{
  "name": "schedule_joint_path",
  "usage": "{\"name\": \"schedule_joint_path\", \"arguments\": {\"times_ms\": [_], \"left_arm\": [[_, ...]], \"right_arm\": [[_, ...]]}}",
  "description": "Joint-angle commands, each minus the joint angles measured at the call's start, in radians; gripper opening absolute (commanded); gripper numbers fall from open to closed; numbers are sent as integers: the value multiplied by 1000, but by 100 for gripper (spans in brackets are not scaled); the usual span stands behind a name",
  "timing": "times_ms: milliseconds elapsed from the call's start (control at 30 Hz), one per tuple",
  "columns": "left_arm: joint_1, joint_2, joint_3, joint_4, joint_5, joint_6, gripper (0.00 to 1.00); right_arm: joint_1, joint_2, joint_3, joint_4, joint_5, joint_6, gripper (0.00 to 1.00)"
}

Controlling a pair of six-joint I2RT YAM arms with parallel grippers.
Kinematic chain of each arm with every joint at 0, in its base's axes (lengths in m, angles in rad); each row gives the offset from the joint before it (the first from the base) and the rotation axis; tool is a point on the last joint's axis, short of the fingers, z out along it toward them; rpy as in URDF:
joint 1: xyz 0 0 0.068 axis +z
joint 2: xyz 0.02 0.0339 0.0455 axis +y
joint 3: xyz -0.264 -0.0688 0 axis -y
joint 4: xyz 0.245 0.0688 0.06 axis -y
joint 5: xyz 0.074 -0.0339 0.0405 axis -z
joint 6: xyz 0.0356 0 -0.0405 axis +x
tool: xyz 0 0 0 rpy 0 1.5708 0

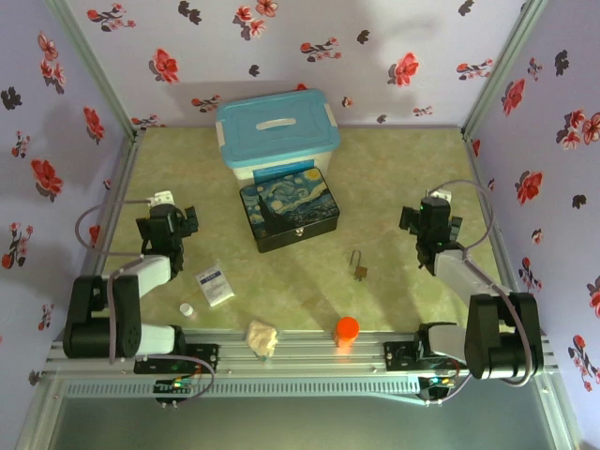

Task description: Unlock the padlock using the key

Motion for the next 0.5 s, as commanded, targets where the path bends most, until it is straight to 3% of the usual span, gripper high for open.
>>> {"name": "schedule_joint_path", "arguments": {"times_ms": [0,100,200,267,400,467], "left_arm": [[13,76,-19,228,42,26,100],[16,113,-16,261,62,31,100],[27,122,-44,311,80,21,99],[26,162,-85,426,86,34,100],[8,157,-93,443,93,58,100],[6,160,-59,380,97,62,100]], "right_arm": [[-43,50,-15,200,-45,-27,99],[-58,105,-93,434,-98,6,100],[-58,130,-105,520,-139,33,99],[-58,195,-133,654,-173,21,99],[-60,338,-161,851,-148,36,100],[-59,297,-121,694,-161,30,100]]}}
